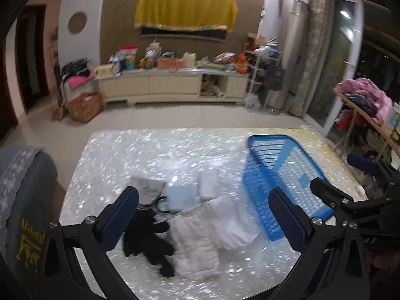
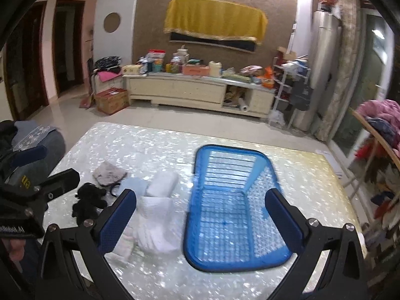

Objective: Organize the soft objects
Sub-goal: 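Move the right tool toward the white waffle towel beside the basket, then grasp the black plush dragon with the left tool while the right tool grasps the white waffle towel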

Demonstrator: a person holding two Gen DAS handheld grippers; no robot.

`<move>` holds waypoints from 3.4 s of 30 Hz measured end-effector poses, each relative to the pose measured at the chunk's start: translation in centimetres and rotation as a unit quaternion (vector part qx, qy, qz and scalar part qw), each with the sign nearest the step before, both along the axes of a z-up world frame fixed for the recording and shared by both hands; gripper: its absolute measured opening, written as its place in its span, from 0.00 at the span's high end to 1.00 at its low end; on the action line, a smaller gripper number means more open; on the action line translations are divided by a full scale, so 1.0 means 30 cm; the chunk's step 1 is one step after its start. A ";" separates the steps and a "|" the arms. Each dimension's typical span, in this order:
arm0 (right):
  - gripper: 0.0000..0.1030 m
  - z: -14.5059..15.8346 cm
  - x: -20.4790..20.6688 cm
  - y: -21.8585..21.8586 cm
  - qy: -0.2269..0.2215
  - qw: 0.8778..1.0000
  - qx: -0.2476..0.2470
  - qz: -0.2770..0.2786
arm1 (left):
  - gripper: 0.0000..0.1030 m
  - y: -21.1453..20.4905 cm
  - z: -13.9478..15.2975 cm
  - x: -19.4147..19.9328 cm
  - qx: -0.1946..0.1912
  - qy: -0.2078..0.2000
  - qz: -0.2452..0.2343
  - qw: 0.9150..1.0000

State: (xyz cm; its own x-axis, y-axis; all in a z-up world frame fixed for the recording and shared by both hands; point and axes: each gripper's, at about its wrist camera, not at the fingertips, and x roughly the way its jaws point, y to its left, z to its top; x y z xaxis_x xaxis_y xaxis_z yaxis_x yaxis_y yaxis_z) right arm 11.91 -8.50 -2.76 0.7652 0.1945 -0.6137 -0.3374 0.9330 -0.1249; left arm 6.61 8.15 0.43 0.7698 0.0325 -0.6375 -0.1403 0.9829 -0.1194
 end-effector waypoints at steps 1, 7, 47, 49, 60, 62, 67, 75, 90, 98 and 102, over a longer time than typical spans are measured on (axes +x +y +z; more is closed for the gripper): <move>0.00 -0.006 0.015 0.018 0.008 1.000 0.004 0.010 | 0.00 0.024 -0.004 0.010 0.001 0.009 0.005 1.000; 0.00 -0.059 0.100 0.123 0.056 0.997 0.004 0.057 | 0.00 0.162 -0.059 0.044 -0.012 0.048 0.009 0.999; 0.45 -0.531 0.325 0.287 0.285 0.952 -0.098 0.057 | 0.00 0.340 -0.544 0.142 -0.023 0.191 0.016 0.981; 0.45 -0.554 0.335 0.281 0.295 0.949 -0.101 0.054 | 0.00 0.348 -0.559 0.146 -0.023 0.197 0.017 0.980; 0.42 -0.627 0.335 0.311 0.281 0.949 -0.127 0.070 | 0.00 0.366 -0.628 0.182 -0.034 0.226 0.018 0.973; 0.43 -0.636 0.333 0.316 0.279 0.949 -0.129 0.071 | 0.00 0.371 -0.641 0.189 -0.044 0.232 0.017 0.971; 0.43 -0.632 0.316 0.321 0.275 0.950 -0.128 0.069 | 0.00 0.379 -0.661 0.207 -0.066 0.242 0.022 0.968; 0.42 -0.612 0.292 0.319 0.275 0.949 -0.137 0.066 | 0.00 0.403 -0.728 0.231 -0.092 0.274 0.044 0.956; 0.32 -0.616 0.292 0.254 0.290 0.948 -0.108 0.072 | 0.49 0.344 -0.713 0.238 -0.072 0.261 0.003 0.963; 0.70 -0.591 0.269 0.304 0.278 0.948 -0.129 0.088 | 0.59 0.345 -0.669 0.204 -0.068 0.244 -0.003 0.967; 0.77 -0.568 0.270 0.299 0.278 0.949 -0.125 0.073 | 0.59 0.337 -0.622 0.181 -0.066 0.233 -0.007 0.970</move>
